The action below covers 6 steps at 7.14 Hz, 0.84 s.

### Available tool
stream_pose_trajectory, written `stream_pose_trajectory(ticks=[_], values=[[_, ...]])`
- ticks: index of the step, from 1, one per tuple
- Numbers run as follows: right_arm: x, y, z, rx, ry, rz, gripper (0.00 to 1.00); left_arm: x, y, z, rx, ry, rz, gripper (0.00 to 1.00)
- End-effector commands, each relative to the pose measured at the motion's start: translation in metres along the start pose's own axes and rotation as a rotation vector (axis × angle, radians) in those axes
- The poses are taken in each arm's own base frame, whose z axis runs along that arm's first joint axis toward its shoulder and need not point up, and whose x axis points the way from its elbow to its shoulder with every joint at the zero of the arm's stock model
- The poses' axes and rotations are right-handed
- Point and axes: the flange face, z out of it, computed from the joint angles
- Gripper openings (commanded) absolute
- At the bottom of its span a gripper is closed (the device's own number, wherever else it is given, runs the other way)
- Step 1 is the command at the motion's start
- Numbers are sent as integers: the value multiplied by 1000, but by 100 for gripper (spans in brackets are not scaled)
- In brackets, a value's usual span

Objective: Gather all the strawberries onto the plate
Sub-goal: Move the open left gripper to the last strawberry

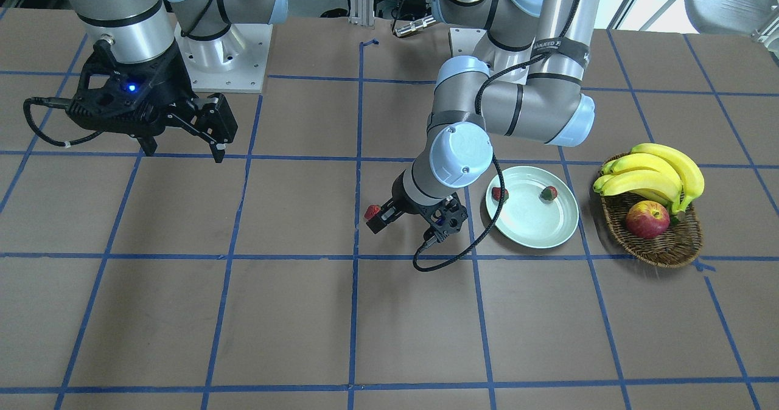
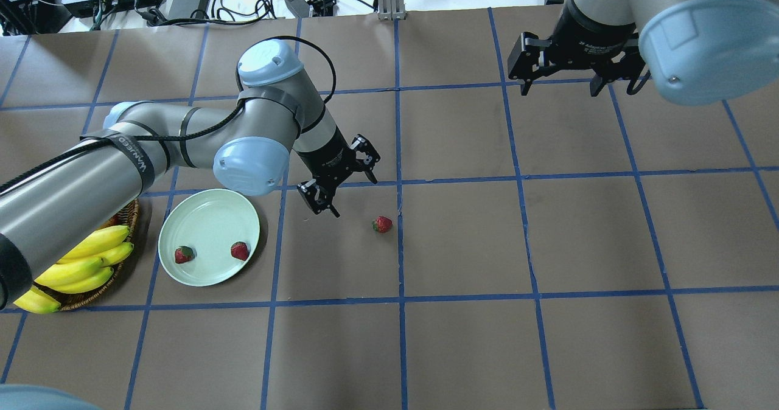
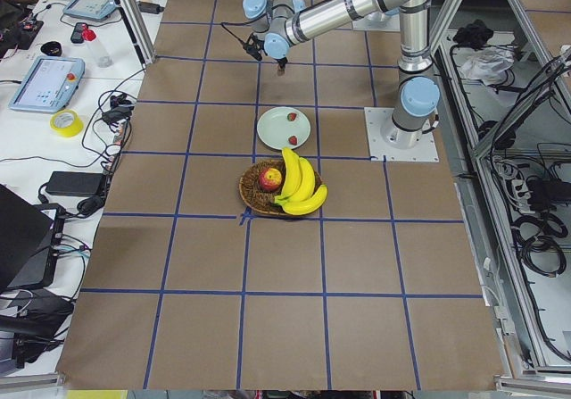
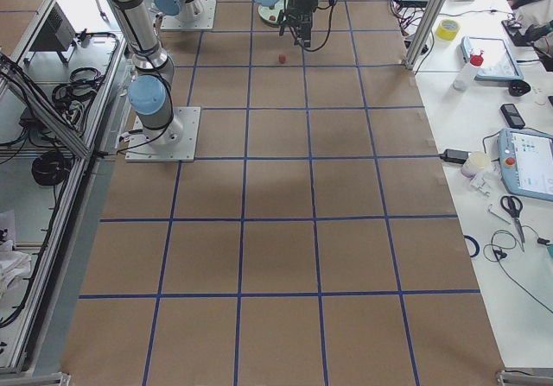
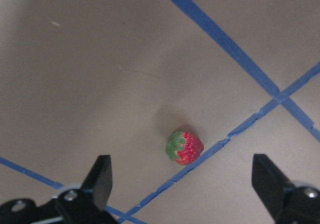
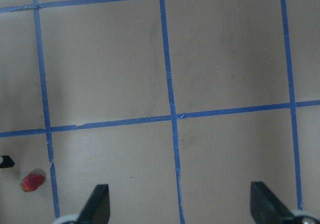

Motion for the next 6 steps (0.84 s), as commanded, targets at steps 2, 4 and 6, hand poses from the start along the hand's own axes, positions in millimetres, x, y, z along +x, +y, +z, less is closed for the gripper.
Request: stream_pose_trajectory(ticks=[2,4,6], values=[[-1,1,-8,34,-10,1,100,7,-4,36,-20,-35,-39,93],[-3,3,-9,35,-15,-4,100,9,-2,51,-62,-43,-40,91],[-2,3,-9,35,-12,-2,100,10,2,55,-63,-49,-34,30]])
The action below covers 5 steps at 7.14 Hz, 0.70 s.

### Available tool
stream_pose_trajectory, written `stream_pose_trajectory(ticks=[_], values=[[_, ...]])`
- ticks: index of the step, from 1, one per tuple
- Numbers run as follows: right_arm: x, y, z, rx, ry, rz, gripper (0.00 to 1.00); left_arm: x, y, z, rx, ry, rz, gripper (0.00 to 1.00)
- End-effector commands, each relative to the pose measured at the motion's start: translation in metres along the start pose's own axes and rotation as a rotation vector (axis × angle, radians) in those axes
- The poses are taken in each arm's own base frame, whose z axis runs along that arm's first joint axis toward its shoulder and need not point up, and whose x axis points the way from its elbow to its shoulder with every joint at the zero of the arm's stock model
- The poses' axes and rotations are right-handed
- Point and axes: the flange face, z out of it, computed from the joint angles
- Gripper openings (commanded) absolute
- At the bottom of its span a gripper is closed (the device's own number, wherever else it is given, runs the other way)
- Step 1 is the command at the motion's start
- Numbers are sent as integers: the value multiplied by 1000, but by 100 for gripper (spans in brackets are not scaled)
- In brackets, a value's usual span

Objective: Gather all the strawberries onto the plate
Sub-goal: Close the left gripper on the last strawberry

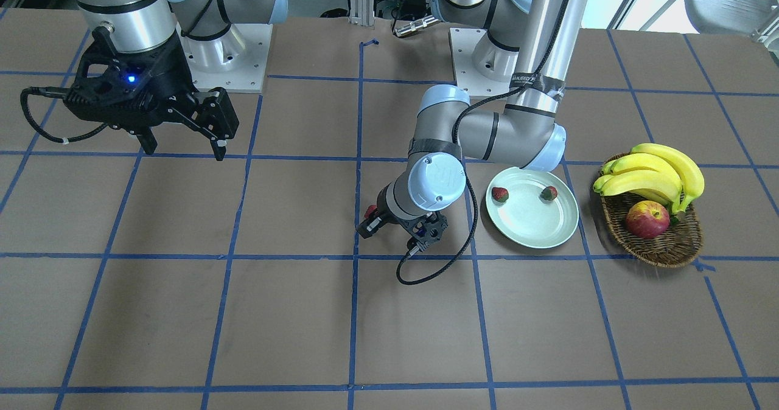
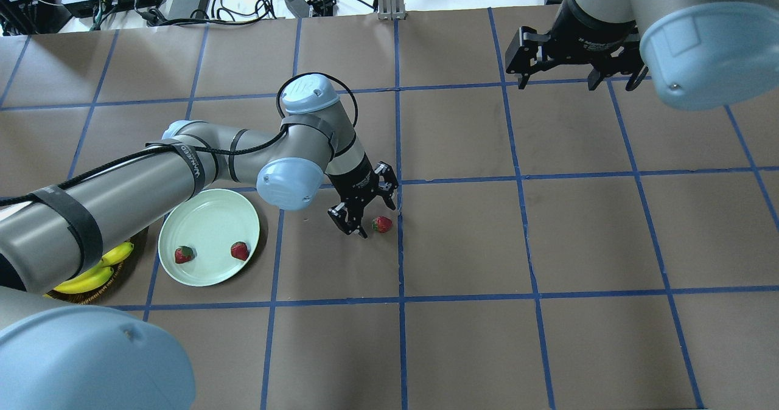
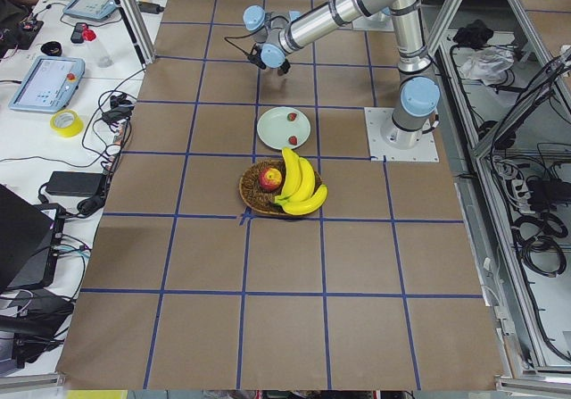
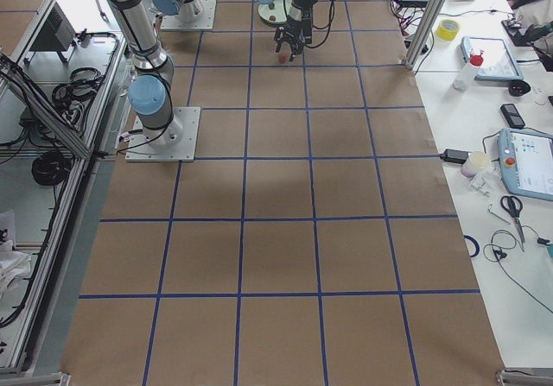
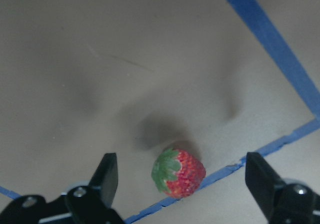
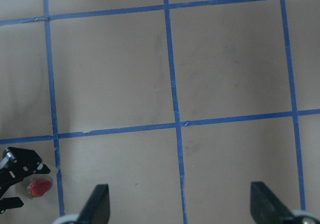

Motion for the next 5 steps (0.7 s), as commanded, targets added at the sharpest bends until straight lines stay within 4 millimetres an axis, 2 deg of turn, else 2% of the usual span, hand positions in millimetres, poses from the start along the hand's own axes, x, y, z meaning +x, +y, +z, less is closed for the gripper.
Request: stream_pose_trajectory(ticks=[1,4,5], values=[[-1,0,0,0,-6,-1,100,2,4,-4,4,10,27,0],[-3,1,-1,0,-2,-5,100,-1,2,-28,99,-7,168,0],[-3,3,-4,6,-8,-5,100,-1,-4,-46,150,-17,231,0]])
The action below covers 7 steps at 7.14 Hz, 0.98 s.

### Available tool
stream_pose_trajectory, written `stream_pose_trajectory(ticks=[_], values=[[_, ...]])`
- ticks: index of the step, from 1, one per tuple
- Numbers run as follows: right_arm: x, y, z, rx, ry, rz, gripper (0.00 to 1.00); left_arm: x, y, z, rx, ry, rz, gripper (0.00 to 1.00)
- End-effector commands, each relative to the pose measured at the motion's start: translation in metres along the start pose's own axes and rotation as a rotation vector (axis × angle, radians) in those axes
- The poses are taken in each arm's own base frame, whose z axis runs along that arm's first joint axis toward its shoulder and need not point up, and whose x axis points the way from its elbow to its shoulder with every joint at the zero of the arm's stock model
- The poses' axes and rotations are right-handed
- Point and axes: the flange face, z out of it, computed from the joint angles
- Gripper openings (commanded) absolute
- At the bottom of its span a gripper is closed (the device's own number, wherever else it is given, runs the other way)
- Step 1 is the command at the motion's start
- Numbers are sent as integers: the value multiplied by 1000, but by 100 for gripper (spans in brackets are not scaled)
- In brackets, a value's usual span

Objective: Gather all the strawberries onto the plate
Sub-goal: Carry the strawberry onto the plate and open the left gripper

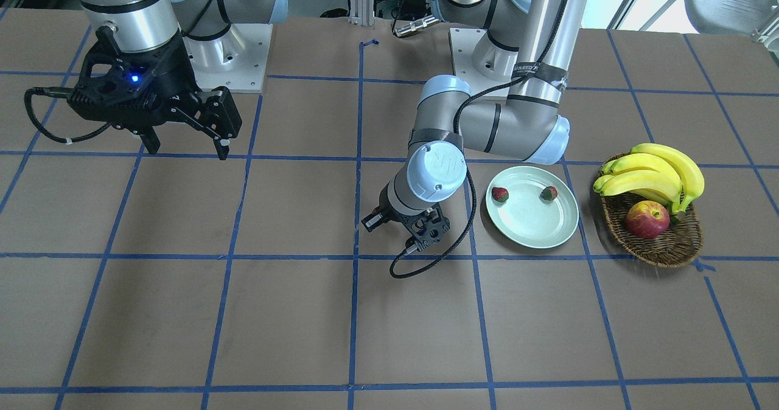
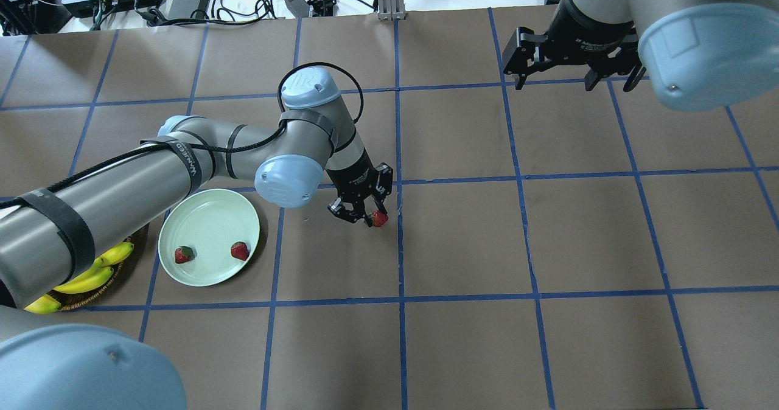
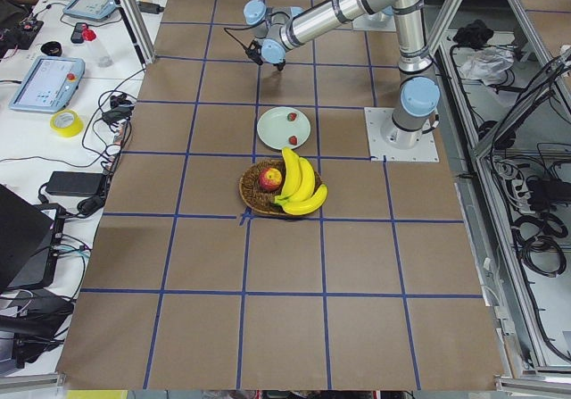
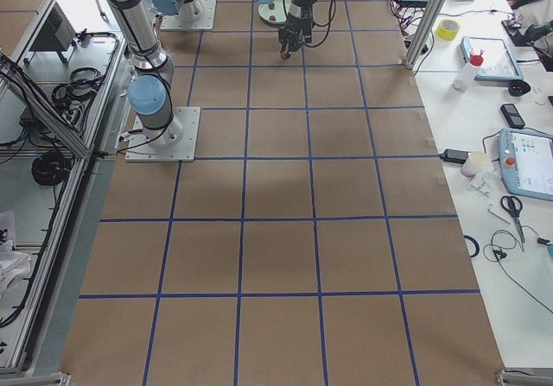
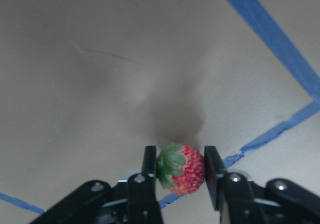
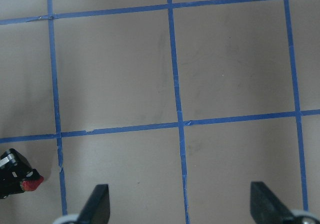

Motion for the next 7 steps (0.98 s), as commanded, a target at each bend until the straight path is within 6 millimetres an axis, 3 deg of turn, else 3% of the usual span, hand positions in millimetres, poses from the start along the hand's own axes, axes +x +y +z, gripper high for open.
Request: stream_pose_trajectory(ticks=[1,3,4,5,6,7], values=[[0,1,-3,5,-2,0,100,-5,-31,-51,93,8,132,0],[1,0,-3,4,0,1,100,-51,-62,-99,82,-112,265,0],[1,1,-2,2,2,1,100,-86,-92,-115,102,-199,371,0],[1,1,-3,4,2,1,100,-116,-119,-129,87,-216,488,0],[1,1,-3,4,2,1,100,-141,-130,-141,73,-276,591,0],[1,1,-3,2,1,1,100,-166,-140,-140,32,-394,708,0]])
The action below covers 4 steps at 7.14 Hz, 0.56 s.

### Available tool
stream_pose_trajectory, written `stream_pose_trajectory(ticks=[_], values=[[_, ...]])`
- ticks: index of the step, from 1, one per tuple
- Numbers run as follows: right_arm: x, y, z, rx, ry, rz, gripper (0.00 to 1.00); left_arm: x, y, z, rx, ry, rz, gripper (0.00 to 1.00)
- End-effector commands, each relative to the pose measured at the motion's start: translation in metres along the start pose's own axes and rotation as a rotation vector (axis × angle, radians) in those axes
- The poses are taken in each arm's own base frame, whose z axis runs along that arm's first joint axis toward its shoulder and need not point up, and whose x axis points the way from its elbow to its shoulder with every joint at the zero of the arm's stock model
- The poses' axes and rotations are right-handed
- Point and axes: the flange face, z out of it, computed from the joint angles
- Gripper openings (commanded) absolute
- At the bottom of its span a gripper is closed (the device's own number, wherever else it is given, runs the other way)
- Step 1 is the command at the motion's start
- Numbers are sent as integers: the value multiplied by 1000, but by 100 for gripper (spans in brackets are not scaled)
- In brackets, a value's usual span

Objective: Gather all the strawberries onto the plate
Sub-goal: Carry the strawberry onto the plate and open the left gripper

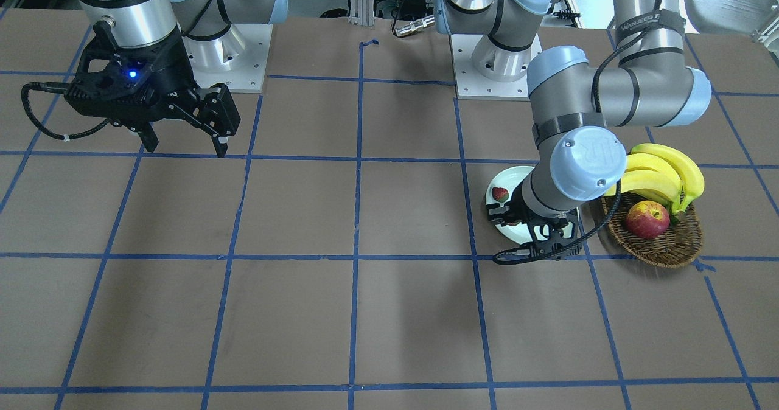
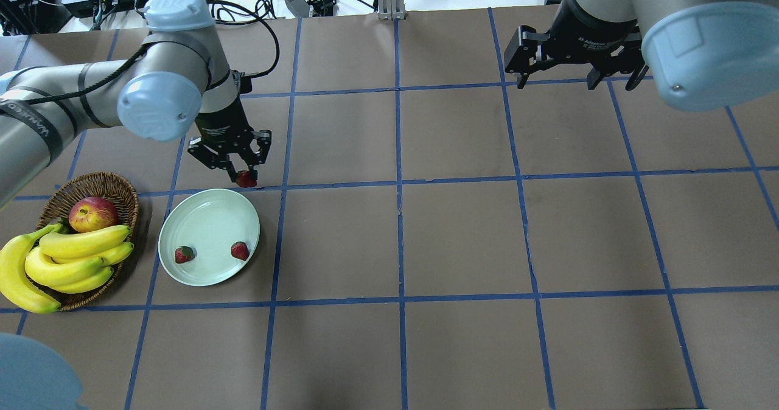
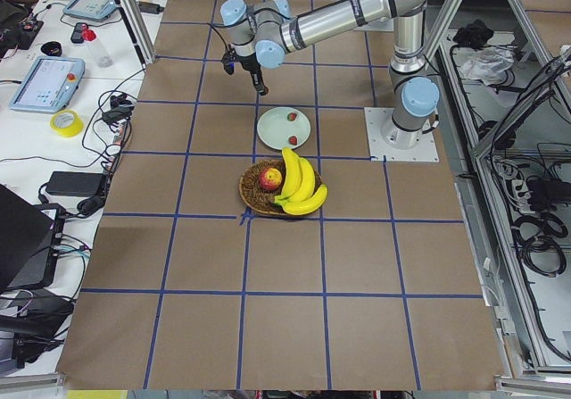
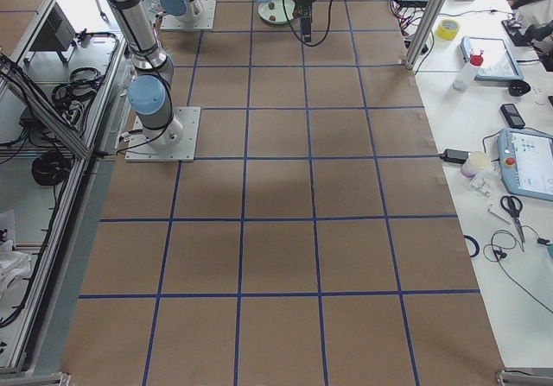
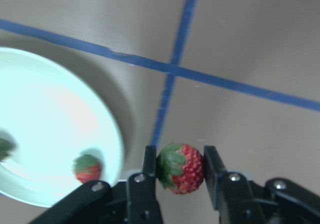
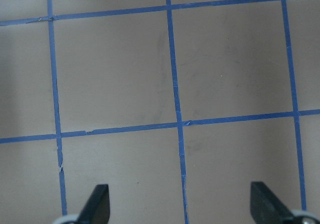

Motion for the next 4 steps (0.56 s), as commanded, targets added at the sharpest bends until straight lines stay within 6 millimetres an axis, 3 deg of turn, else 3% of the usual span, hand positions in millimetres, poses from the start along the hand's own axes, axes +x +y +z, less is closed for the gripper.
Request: stream_pose_trajectory(ticks=[1,2,3,4], values=[[0,1,0,-6,0,0,100,-54,9,20,-84,-75,161,0],[0,1,1,-8,2,0,100,-54,14,31,-98,-68,159,0],[0,2,-1,-7,3,0,100,-54,15,33,-100,-64,160,7],[0,2,-1,-5,1,0,100,-53,16,30,-93,-56,166,94]])
